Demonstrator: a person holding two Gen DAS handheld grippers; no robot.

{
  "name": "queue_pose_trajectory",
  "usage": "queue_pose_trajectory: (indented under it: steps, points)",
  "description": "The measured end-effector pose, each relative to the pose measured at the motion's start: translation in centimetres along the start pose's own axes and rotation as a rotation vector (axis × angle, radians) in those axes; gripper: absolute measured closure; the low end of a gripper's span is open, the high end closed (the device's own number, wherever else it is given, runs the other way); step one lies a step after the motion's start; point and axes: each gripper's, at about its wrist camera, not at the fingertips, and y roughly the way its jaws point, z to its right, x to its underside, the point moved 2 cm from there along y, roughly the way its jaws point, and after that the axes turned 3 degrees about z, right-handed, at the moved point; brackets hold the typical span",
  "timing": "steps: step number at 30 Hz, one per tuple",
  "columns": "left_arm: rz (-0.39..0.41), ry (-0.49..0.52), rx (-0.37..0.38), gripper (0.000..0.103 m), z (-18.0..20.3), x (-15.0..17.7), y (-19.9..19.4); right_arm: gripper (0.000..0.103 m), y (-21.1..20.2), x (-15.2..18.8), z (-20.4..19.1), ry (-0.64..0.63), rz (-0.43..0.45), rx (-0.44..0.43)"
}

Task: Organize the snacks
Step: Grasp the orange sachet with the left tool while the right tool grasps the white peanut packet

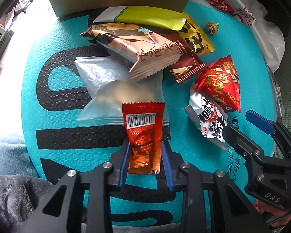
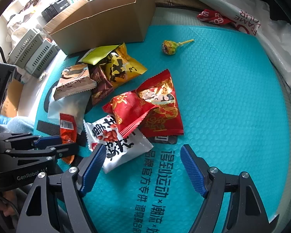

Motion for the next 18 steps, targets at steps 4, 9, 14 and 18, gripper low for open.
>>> queue_pose_trajectory:
  steps: [4,9,14,18]
  points:
    - [0.032,-0.009,0.030,0.086,-0.6,0.3,-1.0,0.023,0.0,0.0,-0.3,-0.013,-0.005,-0.013]
    - [0.085,0.009,0.039,0.086,-0.2,0.8,-3.1,0.023,0.3,0.0,-0.9,-0.043,-0.005,-0.031]
    - [0.114,-0.011,0.049,0.086,-0.7,1.2,-4.2,0.023,1.0,-0.3,-1.6,-0.069,-0.020,-0.070]
    - [0.132,-0.027,0.050,0.086,-1.7,1.2,-4.9,0.023,1.6,-0.4,-2.5,-0.095,-0.018,-0.090]
